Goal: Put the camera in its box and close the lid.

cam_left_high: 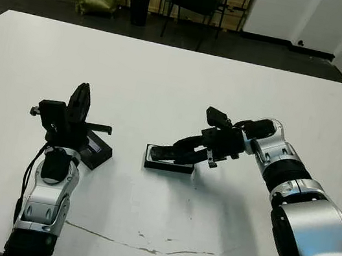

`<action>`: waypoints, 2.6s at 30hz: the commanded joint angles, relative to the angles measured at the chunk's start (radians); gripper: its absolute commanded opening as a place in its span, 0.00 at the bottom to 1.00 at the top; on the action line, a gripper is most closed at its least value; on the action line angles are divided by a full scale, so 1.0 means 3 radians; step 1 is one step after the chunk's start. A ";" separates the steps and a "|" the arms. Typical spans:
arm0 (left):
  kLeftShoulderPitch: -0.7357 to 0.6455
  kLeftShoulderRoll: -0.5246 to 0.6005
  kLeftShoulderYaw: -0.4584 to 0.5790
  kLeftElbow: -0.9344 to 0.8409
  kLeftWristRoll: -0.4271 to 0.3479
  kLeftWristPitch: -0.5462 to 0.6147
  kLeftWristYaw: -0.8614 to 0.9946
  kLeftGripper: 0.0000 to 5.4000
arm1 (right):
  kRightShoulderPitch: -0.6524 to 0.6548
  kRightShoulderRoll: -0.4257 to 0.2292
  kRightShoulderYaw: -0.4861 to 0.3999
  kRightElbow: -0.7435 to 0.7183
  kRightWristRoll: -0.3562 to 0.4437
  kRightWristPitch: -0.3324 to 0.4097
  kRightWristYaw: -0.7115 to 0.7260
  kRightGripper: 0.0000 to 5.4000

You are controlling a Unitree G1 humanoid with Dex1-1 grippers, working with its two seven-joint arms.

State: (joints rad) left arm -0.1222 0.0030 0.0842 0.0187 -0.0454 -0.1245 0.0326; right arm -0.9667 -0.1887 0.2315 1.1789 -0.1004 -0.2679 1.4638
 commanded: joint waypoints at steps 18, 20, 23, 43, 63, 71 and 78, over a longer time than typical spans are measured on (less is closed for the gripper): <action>0.0030 0.0009 -0.0001 0.0039 -0.0009 0.0026 -0.0008 0.00 | -0.0039 -0.0032 0.0182 -0.0085 -0.0212 0.0135 -0.0150 0.13; 0.0033 0.0006 -0.0004 0.0018 0.0009 0.0070 0.0013 0.00 | -0.0026 -0.0042 0.0197 -0.0121 -0.0228 0.0135 -0.0188 0.13; 0.0036 -0.0006 -0.0006 -0.0006 0.0023 0.0110 0.0042 0.00 | -0.0051 -0.0023 0.0209 -0.0111 -0.0221 0.0274 -0.0147 0.13; 0.0053 -0.0013 -0.0023 -0.0018 0.0014 0.0091 0.0040 0.00 | -0.0054 0.0199 0.0429 -0.0057 -0.0378 0.0094 -0.0184 0.13; 0.0060 -0.0011 -0.0027 -0.0016 0.0029 0.0077 0.0052 0.00 | -0.0047 0.0271 0.0398 0.0087 -0.0322 -0.0020 -0.0081 0.25; 0.0065 -0.0022 -0.0023 -0.0040 0.0019 0.0115 0.0060 0.00 | -0.0044 0.0251 0.0409 0.0106 -0.0370 -0.0296 -0.0144 0.58; 0.0059 -0.0018 -0.0017 -0.0013 0.0014 0.0095 0.0056 0.00 | -0.0017 0.0234 0.0360 0.0120 -0.0347 -0.0405 -0.0203 0.88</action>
State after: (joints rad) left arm -0.1160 -0.0040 0.0766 0.0010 -0.0436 -0.1050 0.0484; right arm -0.9854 -0.1107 0.3433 1.2042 -0.1999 -0.3670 1.4077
